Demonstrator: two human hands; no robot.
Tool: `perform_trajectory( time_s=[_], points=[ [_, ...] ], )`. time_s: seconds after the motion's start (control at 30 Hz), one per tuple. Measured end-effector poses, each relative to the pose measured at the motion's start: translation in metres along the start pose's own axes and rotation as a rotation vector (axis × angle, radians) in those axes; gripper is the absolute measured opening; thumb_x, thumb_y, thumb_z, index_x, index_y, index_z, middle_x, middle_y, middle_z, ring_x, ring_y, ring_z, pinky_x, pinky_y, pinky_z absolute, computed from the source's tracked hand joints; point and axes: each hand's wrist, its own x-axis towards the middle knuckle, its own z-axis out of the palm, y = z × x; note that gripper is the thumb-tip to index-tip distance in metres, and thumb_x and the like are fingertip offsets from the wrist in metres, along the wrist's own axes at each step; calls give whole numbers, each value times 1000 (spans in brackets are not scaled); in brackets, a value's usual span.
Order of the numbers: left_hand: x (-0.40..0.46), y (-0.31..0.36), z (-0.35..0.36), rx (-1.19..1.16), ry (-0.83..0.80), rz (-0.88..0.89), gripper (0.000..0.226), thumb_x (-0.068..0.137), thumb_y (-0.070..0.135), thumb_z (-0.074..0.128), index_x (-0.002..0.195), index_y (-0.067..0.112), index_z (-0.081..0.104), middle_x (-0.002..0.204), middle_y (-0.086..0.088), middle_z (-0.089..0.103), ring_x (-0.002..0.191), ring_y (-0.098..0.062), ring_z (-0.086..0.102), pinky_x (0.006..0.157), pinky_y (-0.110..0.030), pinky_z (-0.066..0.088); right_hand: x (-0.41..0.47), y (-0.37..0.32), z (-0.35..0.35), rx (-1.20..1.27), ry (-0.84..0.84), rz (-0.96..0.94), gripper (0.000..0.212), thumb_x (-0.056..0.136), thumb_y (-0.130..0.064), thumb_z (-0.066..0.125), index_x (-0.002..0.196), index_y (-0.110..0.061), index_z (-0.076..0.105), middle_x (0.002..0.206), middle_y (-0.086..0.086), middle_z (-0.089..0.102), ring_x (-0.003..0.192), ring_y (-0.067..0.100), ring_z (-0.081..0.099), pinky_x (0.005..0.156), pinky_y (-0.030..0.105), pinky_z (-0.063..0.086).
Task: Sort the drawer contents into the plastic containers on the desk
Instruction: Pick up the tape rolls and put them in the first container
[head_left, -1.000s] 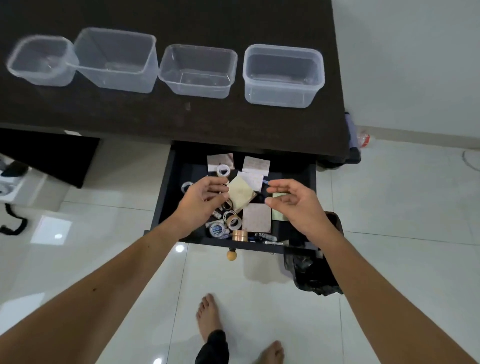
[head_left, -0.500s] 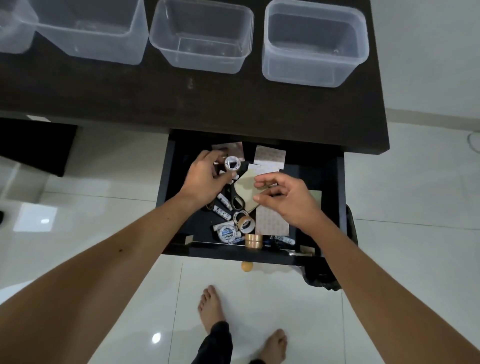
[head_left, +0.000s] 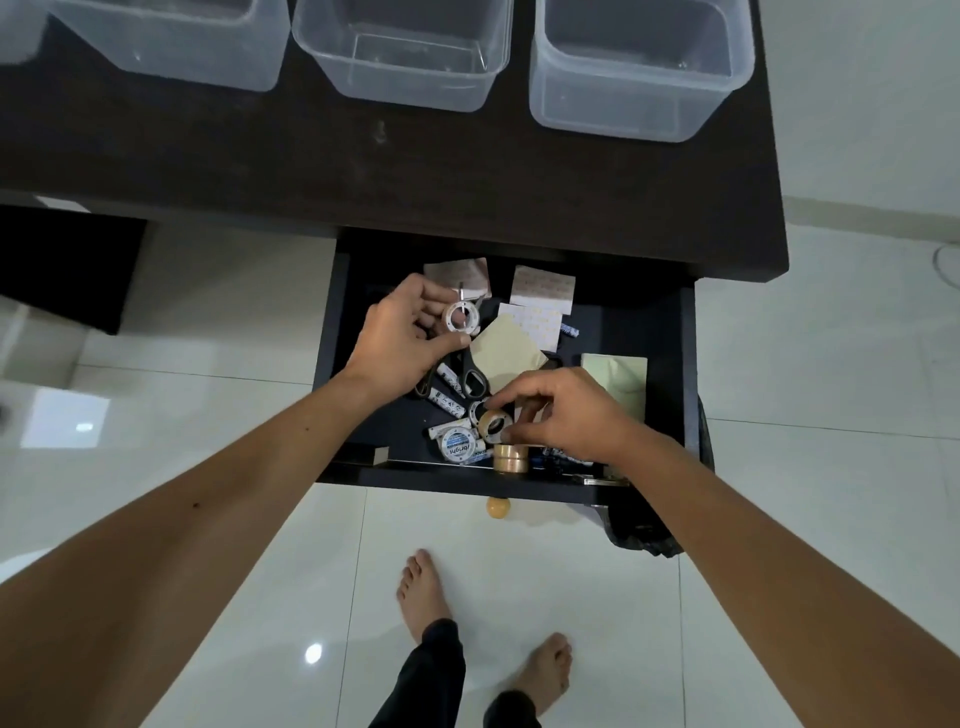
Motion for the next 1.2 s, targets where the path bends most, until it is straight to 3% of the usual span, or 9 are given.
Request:
perform_trajectory(
  time_s=[0.13, 0.3, 0.43, 0.57, 0.73, 0.93, 1.03, 1.1, 1.2],
  points=[
    [-5, 1, -4, -189, -62, -31, 50, 85, 4, 85, 127, 22, 65, 102, -6, 74, 89, -19, 71, 89, -34, 61, 4, 1, 3, -113, -2, -74, 41, 76, -18, 93, 114, -29, 81, 104, -13, 74, 79, -2, 63, 74, 12, 47],
    [-17, 4, -4, -238, -169, -54, 49, 85, -1, 82, 128, 19, 69, 112, -13, 73, 96, -21, 73, 93, -33, 62, 2, 0, -1, -37, 83, -50, 22, 81, -17, 90, 101, -22, 84, 92, -12, 73, 72, 0, 64, 69, 12, 48],
    [-23, 0, -4, -233, -202, -71, 49, 85, 0, 83, 128, 20, 69, 120, -6, 73, 105, -23, 74, 95, -33, 61, 1, -8, -12, 215, 185, -11, 19, 83, -18, 88, 101, -21, 81, 94, -1, 79, 83, 22, 77, 84, 35, 63],
    [-28, 0, 0, -273, -232, -101, 47, 87, -4, 79, 129, 15, 68, 121, -9, 72, 99, -25, 74, 83, -31, 63, 4, -16, -17, 391, 241, 34, 21, 86, -18, 86, 106, -19, 80, 93, 7, 81, 75, 28, 79, 79, 47, 62],
    [-30, 4, 2, -322, -290, -102, 55, 82, -1, 85, 132, 17, 67, 123, -8, 73, 111, -23, 73, 98, -34, 60, 13, -20, -9, 446, 277, 61, 19, 86, -14, 85, 104, -14, 78, 93, 12, 79, 69, 17, 74, 75, 45, 61],
    [-31, 6, 1, -290, -282, -54, 55, 79, 0, 87, 128, 18, 70, 123, -1, 74, 113, -17, 72, 100, -33, 58, 15, -29, 0, 581, 310, 56, 26, 85, -3, 84, 106, 5, 70, 85, 10, 73, 64, 14, 74, 61, 23, 61],
    [-30, 4, -1, -262, -269, -56, 53, 80, 0, 87, 127, 17, 70, 124, -1, 74, 114, -16, 72, 102, -32, 57, 11, -24, -6, 517, 259, 69, 27, 85, -10, 85, 107, -1, 72, 93, 17, 76, 74, 22, 76, 72, 38, 64],
    [-30, 1, -4, -250, -256, -68, 54, 80, 0, 87, 127, 18, 70, 124, -3, 74, 113, -16, 73, 102, -33, 58, 7, -14, -12, 379, 152, 67, 25, 84, -13, 87, 106, -9, 76, 99, 12, 79, 81, 24, 75, 83, 48, 63],
    [-29, -2, -6, -250, -240, -86, 53, 80, 0, 87, 126, 18, 69, 123, -6, 75, 112, -22, 73, 102, -36, 58, -1, -2, -17, 66, -52, 38, 25, 80, -17, 91, 104, -19, 82, 99, -3, 79, 85, 11, 73, 87, 35, 62]
  ],
)
